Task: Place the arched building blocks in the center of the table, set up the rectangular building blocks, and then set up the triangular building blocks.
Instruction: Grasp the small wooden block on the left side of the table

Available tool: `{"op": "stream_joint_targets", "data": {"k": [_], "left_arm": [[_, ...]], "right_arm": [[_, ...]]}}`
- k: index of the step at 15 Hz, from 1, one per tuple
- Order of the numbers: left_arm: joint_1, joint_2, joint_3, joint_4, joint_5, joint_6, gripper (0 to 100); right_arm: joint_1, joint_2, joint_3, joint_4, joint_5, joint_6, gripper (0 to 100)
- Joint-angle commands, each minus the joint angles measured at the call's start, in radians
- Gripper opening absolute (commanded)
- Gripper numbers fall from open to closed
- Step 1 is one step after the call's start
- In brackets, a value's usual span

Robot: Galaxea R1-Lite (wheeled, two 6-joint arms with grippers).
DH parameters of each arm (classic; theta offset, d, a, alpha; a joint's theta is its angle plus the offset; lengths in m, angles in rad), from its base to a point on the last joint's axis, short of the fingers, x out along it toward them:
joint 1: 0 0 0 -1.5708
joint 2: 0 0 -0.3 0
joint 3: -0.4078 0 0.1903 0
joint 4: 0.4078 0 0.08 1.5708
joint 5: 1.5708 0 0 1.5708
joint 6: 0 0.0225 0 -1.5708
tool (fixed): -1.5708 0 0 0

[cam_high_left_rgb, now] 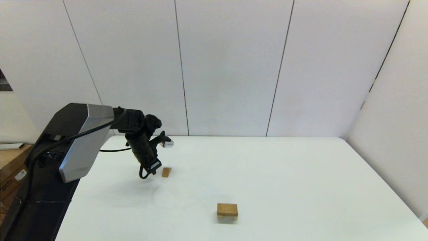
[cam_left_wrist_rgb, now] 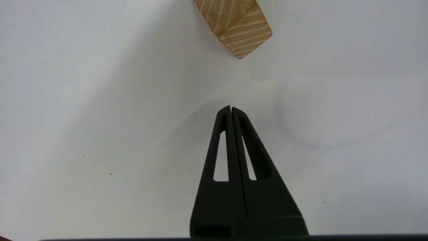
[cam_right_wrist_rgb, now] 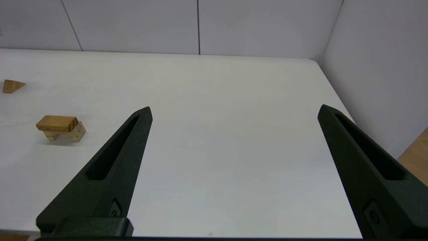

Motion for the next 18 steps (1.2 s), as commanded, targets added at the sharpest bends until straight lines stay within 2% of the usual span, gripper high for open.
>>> {"op": "stream_joint_targets", "data": {"k": [1,2,7,18], "left_arm": [[-0.001,-0.006,0.000,0.008,0.002,0.010,0],[-0.001,-0.006,0.000,0.008,0.002,0.013,100],[-0.020,-0.012,0.000,0.002,-0.002,-0.013,100],[-0.073,0.011,0.000,-0.004,0.011,-0.269,100]], "right_arm": [[0.000,0.000,0.000,0.000,0.001,0.000,100],[0.000,0.000,0.000,0.000,0.001,0.000,100],[0.000,0.000,0.000,0.000,0.001,0.000,100],[0.000,0.000,0.000,0.000,0.001,0.000,100]]}}
